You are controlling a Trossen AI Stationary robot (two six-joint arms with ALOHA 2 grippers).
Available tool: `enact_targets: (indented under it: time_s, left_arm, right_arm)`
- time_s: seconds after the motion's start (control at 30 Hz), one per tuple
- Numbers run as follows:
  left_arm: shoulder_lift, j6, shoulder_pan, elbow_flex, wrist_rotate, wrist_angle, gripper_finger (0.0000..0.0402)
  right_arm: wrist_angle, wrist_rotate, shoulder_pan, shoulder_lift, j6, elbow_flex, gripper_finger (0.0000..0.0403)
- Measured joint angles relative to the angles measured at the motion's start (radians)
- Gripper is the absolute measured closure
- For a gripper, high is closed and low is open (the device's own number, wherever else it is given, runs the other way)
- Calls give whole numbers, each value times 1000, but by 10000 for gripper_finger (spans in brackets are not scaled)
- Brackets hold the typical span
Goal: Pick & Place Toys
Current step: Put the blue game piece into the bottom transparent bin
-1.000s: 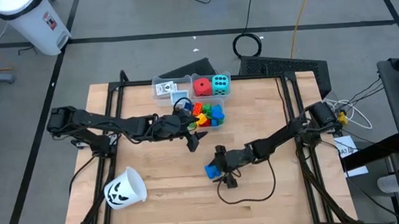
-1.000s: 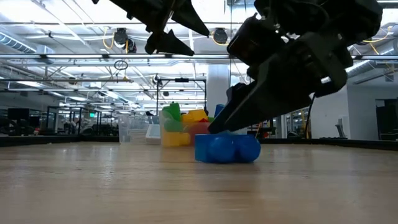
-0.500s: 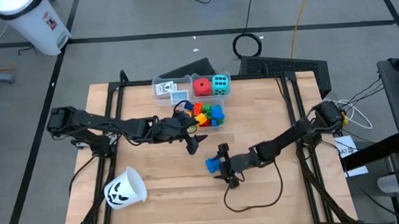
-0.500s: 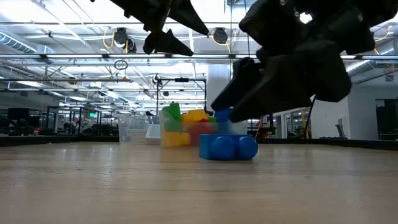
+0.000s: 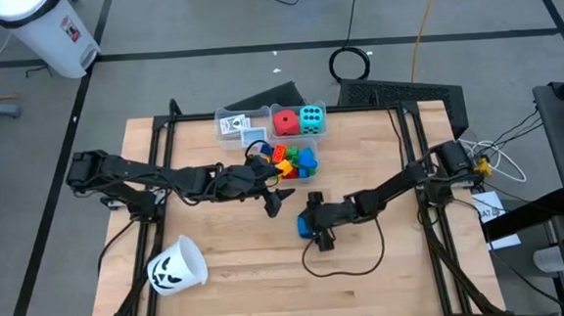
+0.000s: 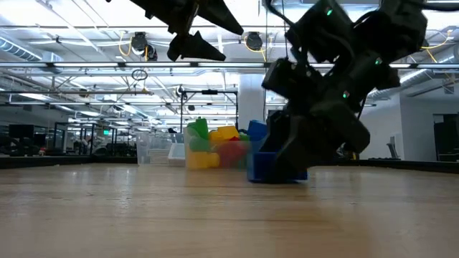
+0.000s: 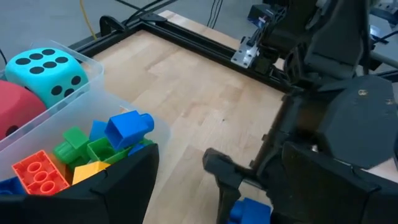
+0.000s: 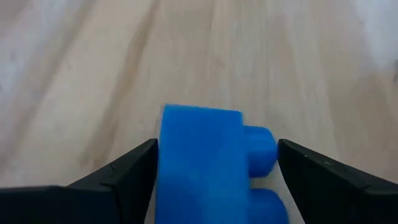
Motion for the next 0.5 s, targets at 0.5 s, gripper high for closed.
enact_targets:
  time_s: [0.5]
  left_arm:
    - [0, 16, 0, 0, 4, -10, 55]
  right_arm:
    - [-61, -24, -4, -10, -6, 2, 167]
